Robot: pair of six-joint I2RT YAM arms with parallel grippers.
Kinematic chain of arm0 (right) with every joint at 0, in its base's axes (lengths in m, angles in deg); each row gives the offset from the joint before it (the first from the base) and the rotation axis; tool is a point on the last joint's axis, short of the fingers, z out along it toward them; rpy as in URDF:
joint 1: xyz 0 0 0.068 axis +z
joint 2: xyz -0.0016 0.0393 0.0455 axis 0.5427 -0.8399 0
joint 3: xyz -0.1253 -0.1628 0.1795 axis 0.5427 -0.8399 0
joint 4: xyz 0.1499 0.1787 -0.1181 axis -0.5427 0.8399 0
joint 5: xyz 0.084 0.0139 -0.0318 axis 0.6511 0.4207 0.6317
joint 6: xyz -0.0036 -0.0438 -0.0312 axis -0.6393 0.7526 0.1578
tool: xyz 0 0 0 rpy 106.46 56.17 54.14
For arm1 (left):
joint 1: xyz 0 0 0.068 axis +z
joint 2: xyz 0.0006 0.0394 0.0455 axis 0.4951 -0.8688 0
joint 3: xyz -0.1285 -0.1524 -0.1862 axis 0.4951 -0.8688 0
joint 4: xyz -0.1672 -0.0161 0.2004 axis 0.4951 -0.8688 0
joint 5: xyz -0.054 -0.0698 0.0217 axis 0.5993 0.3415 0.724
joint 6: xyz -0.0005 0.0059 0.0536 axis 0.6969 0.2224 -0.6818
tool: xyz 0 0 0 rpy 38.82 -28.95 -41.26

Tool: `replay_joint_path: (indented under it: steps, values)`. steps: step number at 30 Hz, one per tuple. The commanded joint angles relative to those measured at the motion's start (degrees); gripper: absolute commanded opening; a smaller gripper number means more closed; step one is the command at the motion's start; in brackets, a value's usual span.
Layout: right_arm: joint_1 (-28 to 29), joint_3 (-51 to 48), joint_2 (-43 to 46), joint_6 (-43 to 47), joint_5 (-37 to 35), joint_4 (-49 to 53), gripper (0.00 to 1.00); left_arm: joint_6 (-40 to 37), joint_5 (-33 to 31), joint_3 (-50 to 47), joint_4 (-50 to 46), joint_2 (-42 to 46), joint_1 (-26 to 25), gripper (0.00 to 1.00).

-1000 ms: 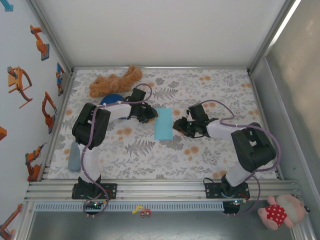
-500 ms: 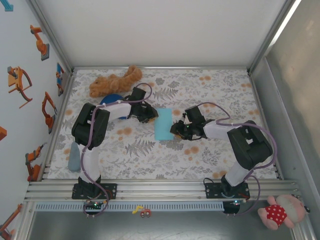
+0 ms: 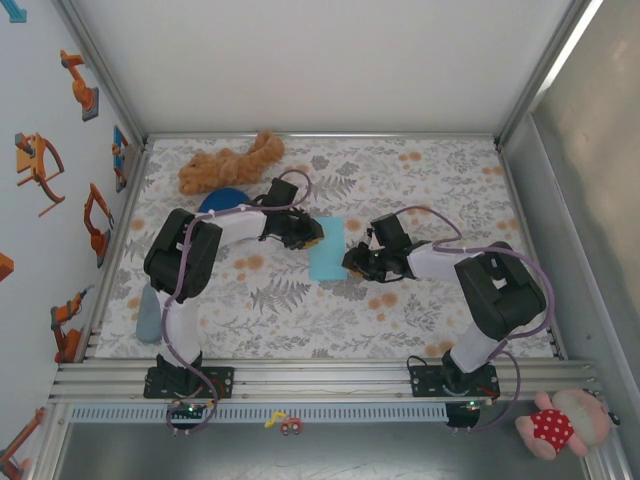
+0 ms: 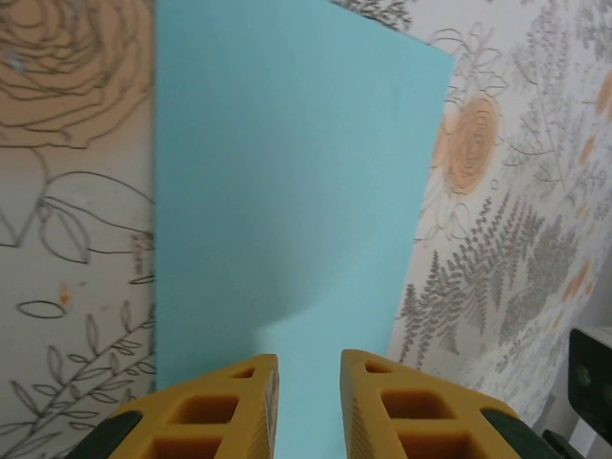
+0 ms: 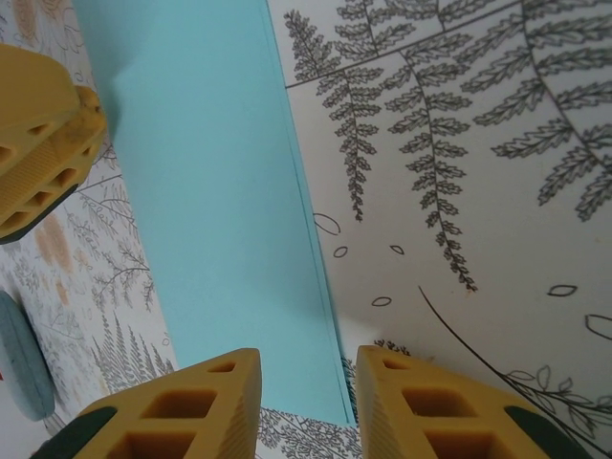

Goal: Fold a paper plane with a square sheet of paper (pick it up from the middle)
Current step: First fold the square sheet of paper in half at the center of the table, then fold the triangle a second time at the center of the table.

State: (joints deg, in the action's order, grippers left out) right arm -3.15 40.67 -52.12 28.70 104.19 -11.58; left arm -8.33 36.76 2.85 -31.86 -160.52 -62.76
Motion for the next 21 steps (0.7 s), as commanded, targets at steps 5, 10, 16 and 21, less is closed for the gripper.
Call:
replay_joint_path:
  steps: [5,10,16,21]
  values:
    - [0.30,-1.31,0.06,0.20,0.81,-1.11,0.31,2.48,-3.83,0.13,-5.58,-3.12,0.12,0.25]
    - [0.78,-1.04,-0.04,1.17,2.19,-1.20,0.31,2.32,-5.25,2.02,-10.45,-5.07,0.21,0.25]
    - [1.67,0.08,-1.00,2.17,2.17,0.03,0.31,2.60,-4.83,2.37,-11.57,-5.90,0.39,0.25]
    - [2.13,0.84,-1.09,3.48,-0.36,3.60,0.31,2.87,-3.29,2.34,-11.15,-6.13,1.09,0.25]
